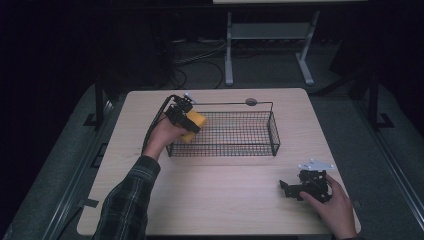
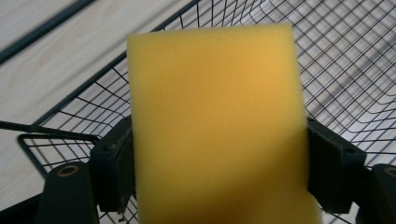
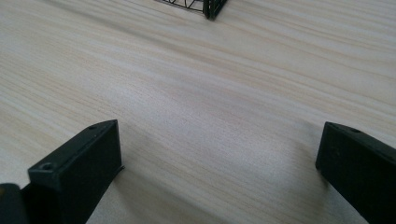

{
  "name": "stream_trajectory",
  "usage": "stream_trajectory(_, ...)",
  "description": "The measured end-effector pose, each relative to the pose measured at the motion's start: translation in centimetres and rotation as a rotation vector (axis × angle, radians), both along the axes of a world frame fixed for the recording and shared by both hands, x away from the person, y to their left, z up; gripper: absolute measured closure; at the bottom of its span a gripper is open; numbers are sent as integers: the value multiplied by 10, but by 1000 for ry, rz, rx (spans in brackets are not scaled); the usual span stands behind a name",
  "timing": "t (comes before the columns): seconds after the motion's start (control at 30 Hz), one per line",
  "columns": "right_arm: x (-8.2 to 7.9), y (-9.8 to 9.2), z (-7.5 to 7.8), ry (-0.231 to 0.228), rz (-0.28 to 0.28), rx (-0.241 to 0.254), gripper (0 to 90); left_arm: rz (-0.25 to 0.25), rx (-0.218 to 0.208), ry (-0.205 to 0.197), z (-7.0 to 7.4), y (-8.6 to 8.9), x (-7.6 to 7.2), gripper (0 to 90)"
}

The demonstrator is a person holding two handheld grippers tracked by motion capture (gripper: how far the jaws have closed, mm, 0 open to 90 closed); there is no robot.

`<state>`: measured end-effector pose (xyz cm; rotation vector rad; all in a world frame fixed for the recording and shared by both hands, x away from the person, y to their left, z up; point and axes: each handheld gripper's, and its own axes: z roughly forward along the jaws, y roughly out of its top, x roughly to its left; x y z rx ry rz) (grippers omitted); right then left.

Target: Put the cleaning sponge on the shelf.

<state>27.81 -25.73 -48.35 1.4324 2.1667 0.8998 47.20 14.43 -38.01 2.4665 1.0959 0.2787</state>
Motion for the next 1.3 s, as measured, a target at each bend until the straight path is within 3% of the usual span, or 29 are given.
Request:
stream_trajectory(0.6,0,0,0,0,0,0,0,-10,29,44,-29,-3,3,219)
stream_trajectory(1.3,0,0,0,0,0,0,0,-16,42,71,-31,-1,3,176)
